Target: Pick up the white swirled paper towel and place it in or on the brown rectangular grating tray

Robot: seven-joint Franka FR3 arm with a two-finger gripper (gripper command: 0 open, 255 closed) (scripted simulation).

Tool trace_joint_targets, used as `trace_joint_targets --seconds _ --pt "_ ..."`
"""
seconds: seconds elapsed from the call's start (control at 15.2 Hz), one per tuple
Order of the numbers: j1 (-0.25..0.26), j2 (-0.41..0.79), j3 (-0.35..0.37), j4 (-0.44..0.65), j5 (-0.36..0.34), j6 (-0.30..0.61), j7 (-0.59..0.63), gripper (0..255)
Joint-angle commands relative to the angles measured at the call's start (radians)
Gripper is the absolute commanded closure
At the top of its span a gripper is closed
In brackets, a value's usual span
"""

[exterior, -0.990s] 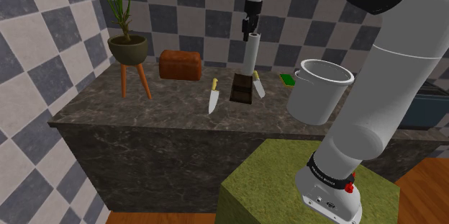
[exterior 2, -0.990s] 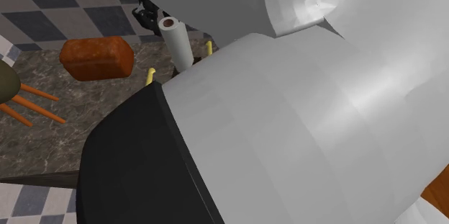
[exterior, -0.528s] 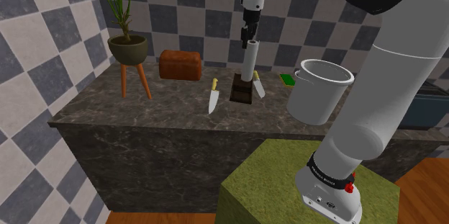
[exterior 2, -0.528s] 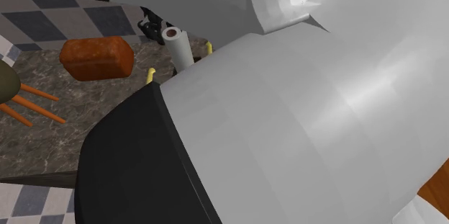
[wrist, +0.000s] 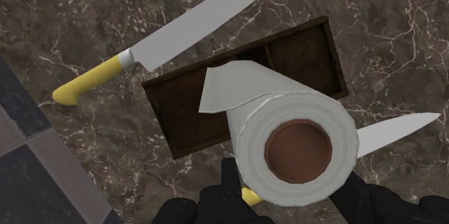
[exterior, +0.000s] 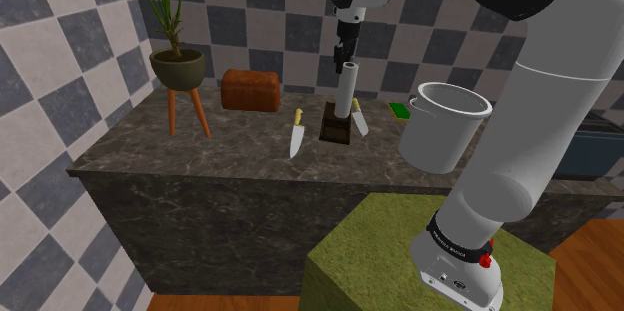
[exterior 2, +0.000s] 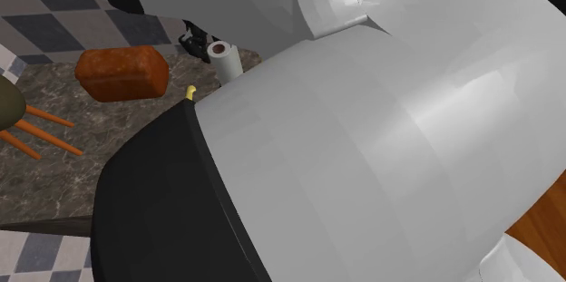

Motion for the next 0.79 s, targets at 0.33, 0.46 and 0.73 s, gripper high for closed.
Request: trace_joint_targets --seconds 0.33,0.46,0.73 --pt "0.000 0.000 0.000 -0.001 0.000 0.001 0.000 0" --pt "0.000 0.000 0.000 -0.001 0.000 0.001 0.000 0" --pt "0.002 -0.018 0.000 0.079 -0.008 -0.096 0.005 0"
